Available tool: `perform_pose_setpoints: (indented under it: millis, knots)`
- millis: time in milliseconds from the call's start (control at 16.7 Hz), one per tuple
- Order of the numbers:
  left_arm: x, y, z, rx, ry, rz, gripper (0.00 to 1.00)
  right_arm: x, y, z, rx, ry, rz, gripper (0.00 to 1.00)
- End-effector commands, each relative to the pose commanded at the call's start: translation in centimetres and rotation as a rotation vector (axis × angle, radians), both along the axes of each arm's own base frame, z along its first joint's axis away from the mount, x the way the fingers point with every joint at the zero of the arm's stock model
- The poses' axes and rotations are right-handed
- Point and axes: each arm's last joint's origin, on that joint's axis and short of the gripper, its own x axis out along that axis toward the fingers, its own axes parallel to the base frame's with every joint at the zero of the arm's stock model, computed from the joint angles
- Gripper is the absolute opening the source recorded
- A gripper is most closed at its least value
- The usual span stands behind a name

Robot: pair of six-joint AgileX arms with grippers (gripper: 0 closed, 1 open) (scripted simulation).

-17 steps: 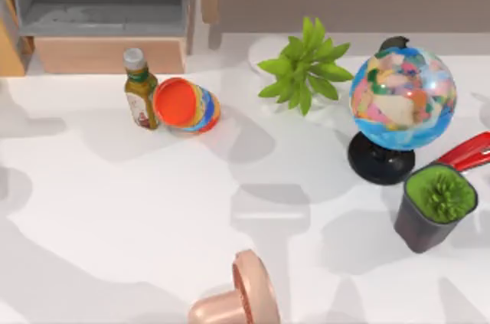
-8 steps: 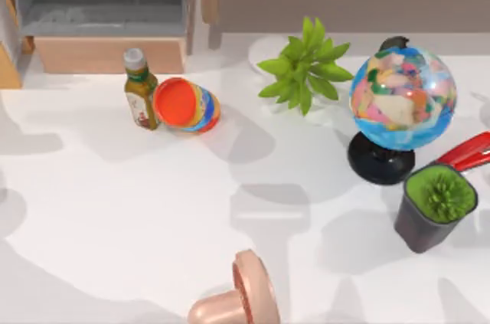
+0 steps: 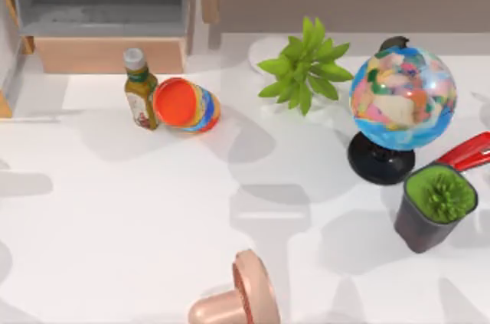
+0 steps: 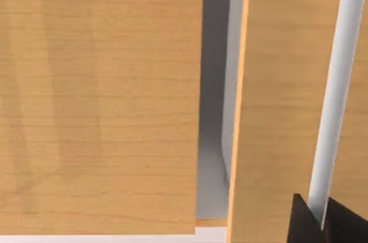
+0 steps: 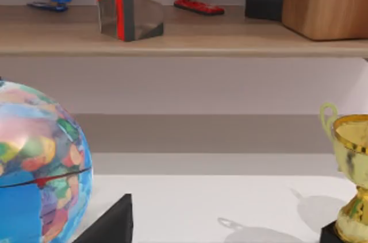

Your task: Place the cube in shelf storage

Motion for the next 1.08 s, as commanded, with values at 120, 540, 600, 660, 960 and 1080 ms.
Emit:
perform_pose_setpoints:
  millis: [120,540,600,660,960,1080]
  knots:
    - [0.0,0.0,0.0,0.000,0.000,0.000,0.00,0.0,0.0,0.0,0.000,0.000,0.000,1.00]
    - [-4.1,0.2,-0.3,-0.007,0.010,0.003,0.00,0.0,0.0,0.0,0.000,0.000,0.000,1.00]
    - [-5.0,0.1,-0.2,-0.006,0.009,0.002,0.00,0.0,0.0,0.0,0.000,0.000,0.000,1.00]
    - [-5.7,0.1,-0.2,-0.004,0.006,0.001,0.00,0.0,0.0,0.0,0.000,0.000,0.000,1.00]
    - [-6.2,0.1,-0.1,0.000,0.001,0.000,0.00,0.0,0.0,0.0,0.000,0.000,0.000,1.00]
    - [-6.2,0.1,-0.1,0.000,0.001,0.000,0.15,0.0,0.0,0.0,0.000,0.000,0.000,1.00]
